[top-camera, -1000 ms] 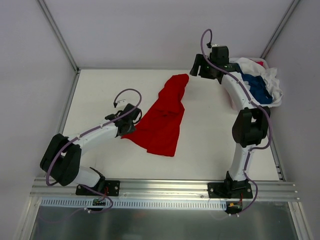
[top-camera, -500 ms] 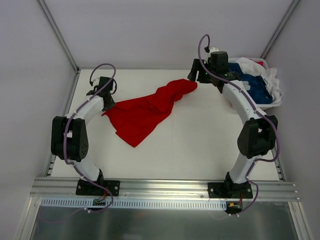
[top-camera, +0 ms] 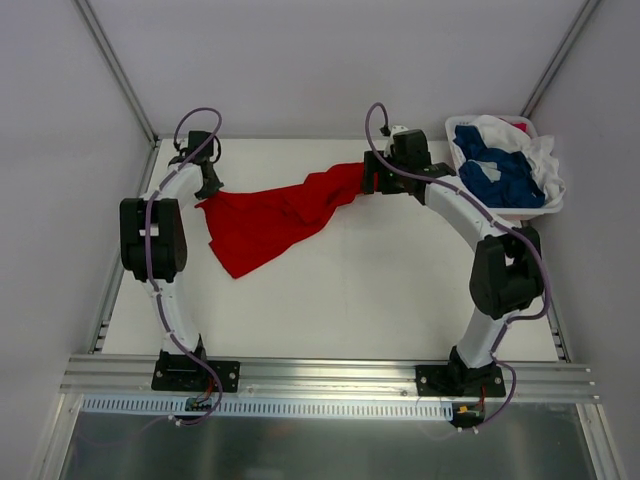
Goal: Fold and stack the t-shirts
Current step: Flatten out the tshirt
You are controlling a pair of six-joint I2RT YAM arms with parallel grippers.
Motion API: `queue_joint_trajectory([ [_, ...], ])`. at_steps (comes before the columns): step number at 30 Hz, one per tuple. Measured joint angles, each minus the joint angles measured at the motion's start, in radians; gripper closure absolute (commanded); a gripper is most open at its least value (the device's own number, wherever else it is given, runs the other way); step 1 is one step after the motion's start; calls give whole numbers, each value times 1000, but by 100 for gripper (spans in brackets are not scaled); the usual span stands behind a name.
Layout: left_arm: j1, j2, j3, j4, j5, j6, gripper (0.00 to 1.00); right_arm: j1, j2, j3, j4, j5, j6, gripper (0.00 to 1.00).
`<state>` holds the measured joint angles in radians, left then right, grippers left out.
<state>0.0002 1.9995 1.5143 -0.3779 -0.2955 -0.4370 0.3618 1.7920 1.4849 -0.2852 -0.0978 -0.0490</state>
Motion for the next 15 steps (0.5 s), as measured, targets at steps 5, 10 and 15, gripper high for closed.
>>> queue_joint_trajectory([
  [5, 2, 58, 77, 3, 3, 27, 100, 66, 24, -11, 8, 43, -47, 27],
  [10, 2, 79, 93, 2, 8, 34, 100, 133, 153, 81, -8, 82, -108, 27],
  [15, 2, 80, 93, 2, 8, 35, 100, 156, 361, 344, -54, 96, -141, 27],
])
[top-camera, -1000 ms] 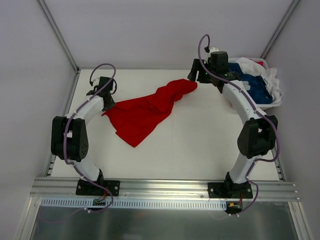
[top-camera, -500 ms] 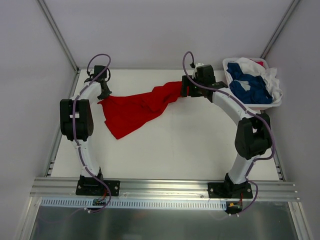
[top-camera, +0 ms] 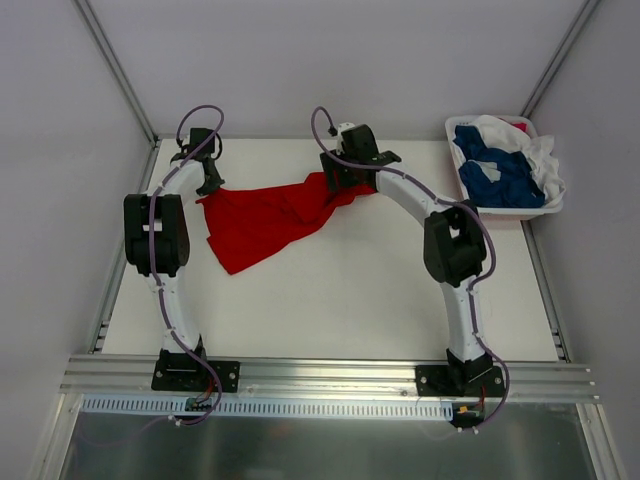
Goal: Fold and stack the t-shirts
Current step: Flatten out the tshirt
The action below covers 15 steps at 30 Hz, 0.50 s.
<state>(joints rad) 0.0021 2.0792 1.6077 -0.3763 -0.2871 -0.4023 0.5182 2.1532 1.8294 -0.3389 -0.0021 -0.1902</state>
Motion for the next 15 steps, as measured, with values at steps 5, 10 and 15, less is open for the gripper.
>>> queue_joint_trajectory([
  [5, 0, 0, 0, 0, 5, 0, 100, 0, 137, 251, -34, 21, -30, 27],
  [10, 0, 0, 0, 0, 18, 0, 100, 0, 174, 333, -33, 28, -56, 32],
  [15, 0, 0, 0, 0, 19, 0, 100, 0, 195, 332, -31, 29, -59, 35],
])
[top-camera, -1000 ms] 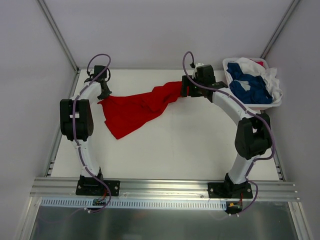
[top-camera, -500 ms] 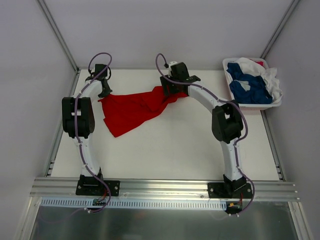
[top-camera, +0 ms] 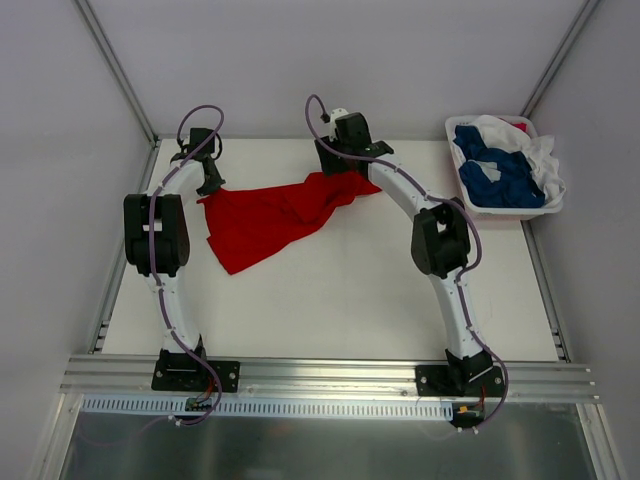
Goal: Fold and stack the t-shirts
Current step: Flatten out the tshirt
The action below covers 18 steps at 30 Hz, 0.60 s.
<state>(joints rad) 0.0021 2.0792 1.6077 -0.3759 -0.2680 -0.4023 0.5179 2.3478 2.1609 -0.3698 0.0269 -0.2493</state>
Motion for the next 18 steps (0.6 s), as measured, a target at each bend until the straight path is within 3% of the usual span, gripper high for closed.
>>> queue_joint_trajectory([
  [8, 0, 0, 0, 0, 1, 0, 100, -4, 4, -138, 57, -26, 34, 41],
  [12, 0, 0, 0, 0, 2, 0, 100, -6, 4, -178, 84, -43, 56, 66],
  [18, 0, 0, 0, 0, 3, 0, 100, -7, 4, -197, 111, -46, 72, 93],
])
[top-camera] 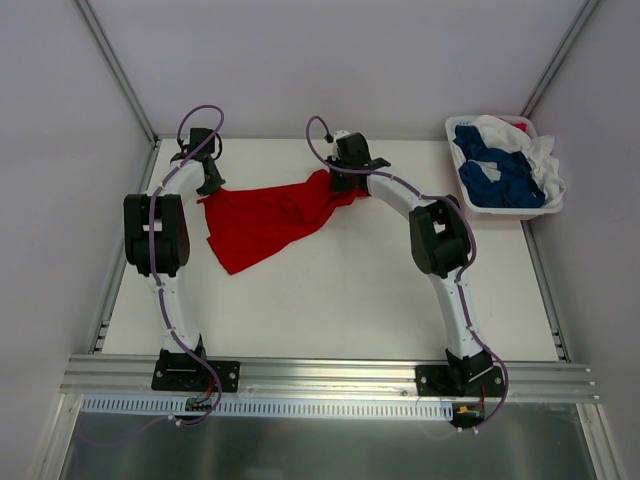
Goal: Fold and stack the t-shirts
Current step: Flatten out the tshirt
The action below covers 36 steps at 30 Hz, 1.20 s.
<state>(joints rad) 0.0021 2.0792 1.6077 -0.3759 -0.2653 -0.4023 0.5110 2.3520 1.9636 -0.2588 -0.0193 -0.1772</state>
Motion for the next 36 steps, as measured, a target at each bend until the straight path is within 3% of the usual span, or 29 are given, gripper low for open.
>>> queue_joint_trajectory([
  [6, 0, 0, 0, 0, 0, 2, 100, 0, -54, -108, 27, 25, -4, 100],
  [14, 0, 8, 10, 0, 0, 7, 100, -3, -377, -360, 29, 106, -14, 100],
  [22, 0, 17, 14, -1, -1, 24, 100, -6, -677, -501, 58, 135, -14, 100],
  [36, 10, 46, 34, -6, 31, 26, 100, -10, -1042, -787, 5, 192, 8, 99],
])
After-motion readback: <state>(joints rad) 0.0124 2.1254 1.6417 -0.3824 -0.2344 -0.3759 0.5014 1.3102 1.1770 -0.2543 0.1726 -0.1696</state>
